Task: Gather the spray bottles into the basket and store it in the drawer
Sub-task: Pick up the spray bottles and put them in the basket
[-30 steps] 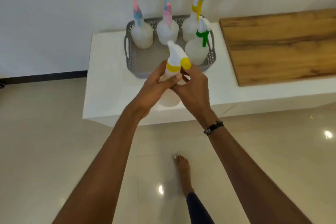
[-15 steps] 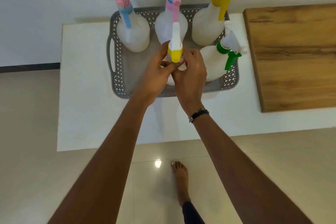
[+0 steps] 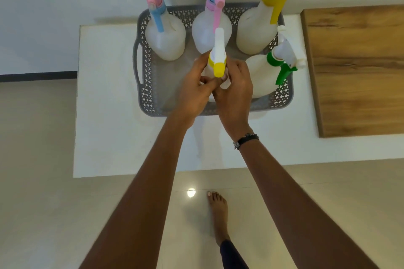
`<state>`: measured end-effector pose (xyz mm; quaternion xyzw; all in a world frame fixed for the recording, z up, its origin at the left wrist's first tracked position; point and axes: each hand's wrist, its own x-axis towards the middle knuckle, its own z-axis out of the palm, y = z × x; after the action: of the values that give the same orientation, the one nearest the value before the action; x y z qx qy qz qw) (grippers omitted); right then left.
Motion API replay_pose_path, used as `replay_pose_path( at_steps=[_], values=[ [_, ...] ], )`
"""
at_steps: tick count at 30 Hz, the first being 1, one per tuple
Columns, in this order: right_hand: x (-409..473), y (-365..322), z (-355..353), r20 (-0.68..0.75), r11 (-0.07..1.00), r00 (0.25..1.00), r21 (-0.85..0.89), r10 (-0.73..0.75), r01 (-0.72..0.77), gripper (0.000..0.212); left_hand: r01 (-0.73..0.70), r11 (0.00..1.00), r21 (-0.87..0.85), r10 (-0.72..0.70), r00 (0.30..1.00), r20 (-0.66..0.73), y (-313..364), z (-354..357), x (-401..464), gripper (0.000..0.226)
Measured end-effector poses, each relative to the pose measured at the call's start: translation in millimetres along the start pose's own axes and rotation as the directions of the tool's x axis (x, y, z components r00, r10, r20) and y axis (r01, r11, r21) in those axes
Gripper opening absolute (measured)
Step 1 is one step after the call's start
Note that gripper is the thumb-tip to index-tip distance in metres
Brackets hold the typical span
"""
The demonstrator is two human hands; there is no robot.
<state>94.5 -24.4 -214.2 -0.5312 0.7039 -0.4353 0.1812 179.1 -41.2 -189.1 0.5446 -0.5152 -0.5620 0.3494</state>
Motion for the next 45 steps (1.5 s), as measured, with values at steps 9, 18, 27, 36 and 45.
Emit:
replay_pose_path(
  at_steps=[9, 18, 27, 36, 45],
  values=[
    [-85, -26, -45, 0.01, 0.985, 1.0, 0.168, 0.026, -0.028, 0.038, -0.067, 0.997, -0.038, 0.06, 0.981, -0.183, -8, 0, -96, 0.035],
    [-255, -58, -80, 0.125, 0.976, 0.992, 0.215, -0.02, -0.007, 0.027, 0.03, 0.998, -0.047, -0.041, 0.967, -0.252, -43, -18, -280, 0.021],
    [-439, -56, -121, 0.272, 0.979, 0.962, 0.202, -0.032, -0.025, 0.025, 0.119, 0.989, -0.092, -0.139, 0.953, -0.27, -109, -21, -466, 0.021],
    [-607, -5, -174, 0.489, 0.991, 0.872, 0.13, -0.024, -0.046, 0.024, 0.279, 0.958, -0.07, -0.286, 0.905, -0.313, -197, -8, -635, 0.02],
    [-776, 70, -219, 0.659, 0.989, 0.742, -0.016, 0.121, -0.147, 0.023, 0.528, 0.845, -0.083, -0.523, 0.784, -0.334, -319, 18, -814, 0.017]
  ],
)
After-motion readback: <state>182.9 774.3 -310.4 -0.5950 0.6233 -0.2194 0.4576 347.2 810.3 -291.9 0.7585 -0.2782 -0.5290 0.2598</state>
